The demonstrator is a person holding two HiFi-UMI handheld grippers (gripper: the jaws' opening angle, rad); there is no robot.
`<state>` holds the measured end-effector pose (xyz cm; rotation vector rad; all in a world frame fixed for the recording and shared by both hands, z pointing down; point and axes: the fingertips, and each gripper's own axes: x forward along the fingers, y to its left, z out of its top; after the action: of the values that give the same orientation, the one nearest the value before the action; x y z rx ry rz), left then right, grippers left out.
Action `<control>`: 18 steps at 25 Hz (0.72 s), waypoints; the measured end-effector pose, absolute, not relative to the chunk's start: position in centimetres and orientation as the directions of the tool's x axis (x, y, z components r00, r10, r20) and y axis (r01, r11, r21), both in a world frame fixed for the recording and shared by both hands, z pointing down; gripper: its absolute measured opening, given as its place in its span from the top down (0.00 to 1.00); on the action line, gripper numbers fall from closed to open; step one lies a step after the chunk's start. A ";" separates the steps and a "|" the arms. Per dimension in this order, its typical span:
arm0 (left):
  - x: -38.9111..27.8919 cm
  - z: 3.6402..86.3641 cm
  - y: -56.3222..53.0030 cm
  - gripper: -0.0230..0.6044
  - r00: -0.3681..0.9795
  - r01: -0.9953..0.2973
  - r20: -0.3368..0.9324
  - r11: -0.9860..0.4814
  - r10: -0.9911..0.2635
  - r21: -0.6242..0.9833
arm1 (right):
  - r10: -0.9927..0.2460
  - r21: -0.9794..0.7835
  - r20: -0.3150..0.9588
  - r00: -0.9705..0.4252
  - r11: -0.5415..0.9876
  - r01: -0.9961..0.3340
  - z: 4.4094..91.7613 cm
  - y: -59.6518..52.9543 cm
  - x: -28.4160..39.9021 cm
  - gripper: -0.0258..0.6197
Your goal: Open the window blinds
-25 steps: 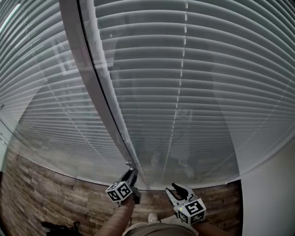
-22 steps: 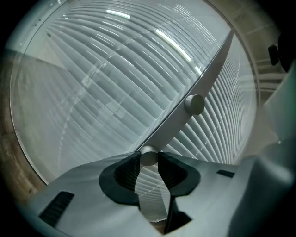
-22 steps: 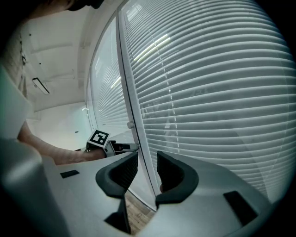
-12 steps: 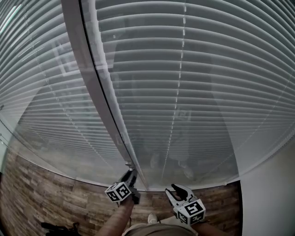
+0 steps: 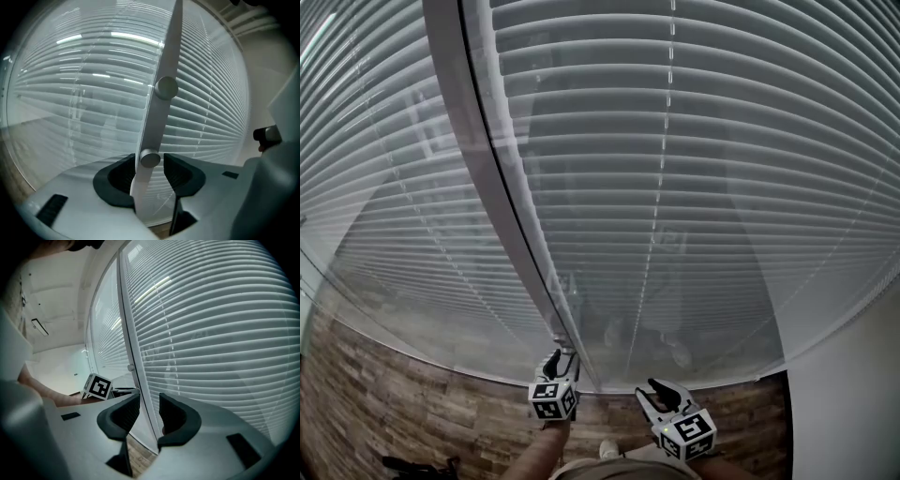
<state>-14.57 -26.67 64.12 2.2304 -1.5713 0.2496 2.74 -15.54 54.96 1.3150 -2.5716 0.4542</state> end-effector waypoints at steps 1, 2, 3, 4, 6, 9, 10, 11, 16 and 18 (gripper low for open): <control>-14.6 64.1 -26.7 0.67 0.348 -0.935 0.369 -0.294 -0.862 0.197 | -0.748 -0.173 0.327 -0.577 0.553 -0.815 55.0 -15.6 2.7 0.77; -14.6 64.1 -26.7 0.67 0.347 -0.937 0.372 -0.299 -0.861 0.182 | -0.748 -0.173 0.327 -0.577 0.553 -0.815 54.9 -15.6 2.7 0.77; -14.5 64.1 -26.6 0.67 0.346 -0.938 0.373 -0.303 -0.861 0.171 | -0.749 -0.173 0.326 -0.577 0.553 -0.815 54.9 -15.6 2.6 0.77; -14.5 64.0 -26.6 0.67 0.346 -0.938 0.375 -0.306 -0.860 0.163 | -0.749 -0.173 0.325 -0.577 0.553 -0.815 54.9 -15.6 2.6 0.77; -14.4 64.0 -26.7 0.67 0.344 -0.939 0.376 -0.309 -0.860 0.153 | -0.750 -0.171 0.322 -0.577 0.553 -0.815 54.8 -15.8 2.5 0.77; -14.3 64.2 -26.8 0.67 0.340 -0.941 0.385 -0.310 -0.858 0.139 | -0.751 -0.171 0.318 -0.578 0.554 -0.815 54.8 -16.1 2.5 0.77; -14.3 64.4 -26.9 0.67 0.336 -0.942 0.393 -0.310 -0.856 0.131 | -0.751 -0.170 0.318 -0.578 0.555 -0.815 54.8 -16.1 2.5 0.77; -14.3 64.5 -26.9 0.67 0.329 -0.944 0.403 -0.308 -0.854 0.118 | -0.751 -0.170 0.318 -0.578 0.555 -0.814 54.8 -16.2 2.5 0.77; -14.6 64.8 -27.3 0.67 0.275 -0.954 0.432 -0.300 -0.859 0.011 | -0.751 -0.171 0.321 -0.578 0.554 -0.815 54.8 -16.3 2.4 0.77; -14.6 65.0 -27.3 0.67 0.264 -0.953 0.437 -0.303 -0.860 -0.020 | -0.750 -0.170 0.322 -0.577 0.554 -0.815 54.9 -16.3 2.4 0.77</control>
<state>-14.63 -27.31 64.99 2.2887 -1.6820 0.5436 2.36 -16.32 54.86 1.3168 -2.5764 0.4465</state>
